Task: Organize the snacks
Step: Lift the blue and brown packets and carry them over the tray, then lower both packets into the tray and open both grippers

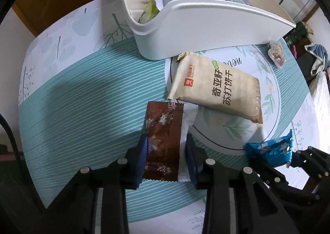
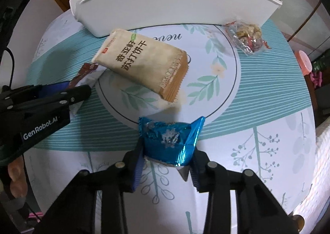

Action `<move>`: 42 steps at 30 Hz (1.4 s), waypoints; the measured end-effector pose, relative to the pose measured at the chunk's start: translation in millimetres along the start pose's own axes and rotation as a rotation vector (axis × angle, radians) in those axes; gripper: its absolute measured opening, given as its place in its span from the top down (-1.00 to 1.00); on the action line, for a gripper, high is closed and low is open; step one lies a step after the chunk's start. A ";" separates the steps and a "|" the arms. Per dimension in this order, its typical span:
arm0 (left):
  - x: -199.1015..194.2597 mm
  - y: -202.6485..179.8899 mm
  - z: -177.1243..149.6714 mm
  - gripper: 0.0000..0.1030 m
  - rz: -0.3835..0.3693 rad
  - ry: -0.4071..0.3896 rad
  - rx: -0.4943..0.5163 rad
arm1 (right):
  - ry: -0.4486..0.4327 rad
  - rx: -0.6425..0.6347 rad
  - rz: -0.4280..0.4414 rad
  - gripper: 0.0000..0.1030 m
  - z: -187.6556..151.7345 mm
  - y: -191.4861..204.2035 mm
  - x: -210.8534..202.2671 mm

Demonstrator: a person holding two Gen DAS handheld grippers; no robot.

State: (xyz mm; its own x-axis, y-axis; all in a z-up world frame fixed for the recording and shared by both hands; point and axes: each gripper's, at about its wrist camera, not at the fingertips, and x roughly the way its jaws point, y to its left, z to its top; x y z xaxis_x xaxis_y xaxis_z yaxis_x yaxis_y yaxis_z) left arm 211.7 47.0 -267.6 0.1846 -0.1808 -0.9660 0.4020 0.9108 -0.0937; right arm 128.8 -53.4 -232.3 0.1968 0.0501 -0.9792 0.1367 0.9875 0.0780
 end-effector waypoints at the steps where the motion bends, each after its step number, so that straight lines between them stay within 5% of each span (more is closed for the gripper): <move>1: -1.1 2.3 -0.9 0.37 -0.005 0.002 -0.007 | 0.001 -0.001 0.006 0.30 -0.5 1.3 -0.5; 14: -58.6 1.0 -2.9 0.39 -0.068 -0.071 -0.050 | -0.056 -0.046 0.046 0.33 12.8 1.3 -40.8; 31: -166.7 -14.9 31.7 0.39 -0.084 -0.283 -0.015 | -0.351 -0.046 0.036 0.34 77.7 -51.3 -187.6; 42: -197.0 -15.2 84.4 0.39 -0.057 -0.370 -0.108 | -0.486 -0.086 0.079 0.34 139.4 -77.5 -237.8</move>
State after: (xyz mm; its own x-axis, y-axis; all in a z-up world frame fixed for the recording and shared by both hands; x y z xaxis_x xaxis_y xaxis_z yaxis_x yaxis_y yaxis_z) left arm 244.9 37.4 -55.5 0.4840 -0.3361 -0.8080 0.3279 0.9257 -0.1886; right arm 206.7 -162.6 20.6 0.6359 0.0705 -0.7685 0.0261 0.9933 0.1127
